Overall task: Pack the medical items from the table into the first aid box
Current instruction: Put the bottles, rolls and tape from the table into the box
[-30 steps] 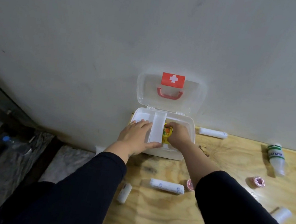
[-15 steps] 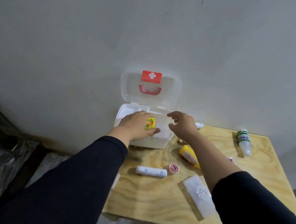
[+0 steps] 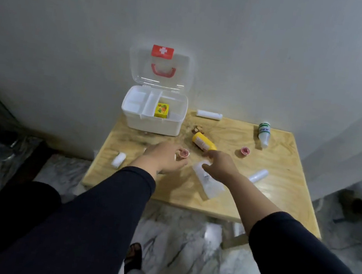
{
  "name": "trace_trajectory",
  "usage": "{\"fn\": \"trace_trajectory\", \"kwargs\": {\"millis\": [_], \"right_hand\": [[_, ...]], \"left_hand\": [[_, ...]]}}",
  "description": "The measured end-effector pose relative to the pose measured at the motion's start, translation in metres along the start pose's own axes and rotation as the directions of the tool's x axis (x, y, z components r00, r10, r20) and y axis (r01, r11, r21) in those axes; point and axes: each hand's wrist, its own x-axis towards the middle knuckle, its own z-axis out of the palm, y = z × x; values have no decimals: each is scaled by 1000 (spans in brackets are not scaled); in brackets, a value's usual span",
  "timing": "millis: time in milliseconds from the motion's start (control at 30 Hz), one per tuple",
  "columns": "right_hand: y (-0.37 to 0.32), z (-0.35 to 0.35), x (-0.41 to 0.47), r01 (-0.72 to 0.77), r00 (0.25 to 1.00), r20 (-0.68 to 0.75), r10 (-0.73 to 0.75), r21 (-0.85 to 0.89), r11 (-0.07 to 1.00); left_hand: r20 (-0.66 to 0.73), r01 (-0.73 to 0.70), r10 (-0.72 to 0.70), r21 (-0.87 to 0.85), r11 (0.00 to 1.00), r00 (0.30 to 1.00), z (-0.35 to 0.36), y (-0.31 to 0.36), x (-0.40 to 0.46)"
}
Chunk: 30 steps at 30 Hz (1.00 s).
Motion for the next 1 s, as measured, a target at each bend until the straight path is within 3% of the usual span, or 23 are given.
{"fn": "trace_trajectory", "kwargs": {"millis": [200, 467, 633, 800, 1000], "right_hand": [[41, 39, -29, -79, 997, 4, 80, -85, 993], [51, 56, -39, -66, 990, -126, 63, -15, 998], [46, 27, -33, 19, 993, -113, -19, 3, 1000], [24, -17, -13, 102, 980, -169, -108, -45, 994], [-26, -59, 26, 175, 960, -199, -196, -120, 977]], "left_hand": [[63, 42, -44, 32, 999, 997, 32, 9, -22], [69, 82, -84, 21, 996, 994, 46, 5, -34], [67, 92, -95, 38, 995, 993, 30, 4, -31], [-36, 65, -66, -44, 997, 997, -10, 9, -19], [-116, 69, -67, 11, 998, 991, -61, -12, 8]]}}
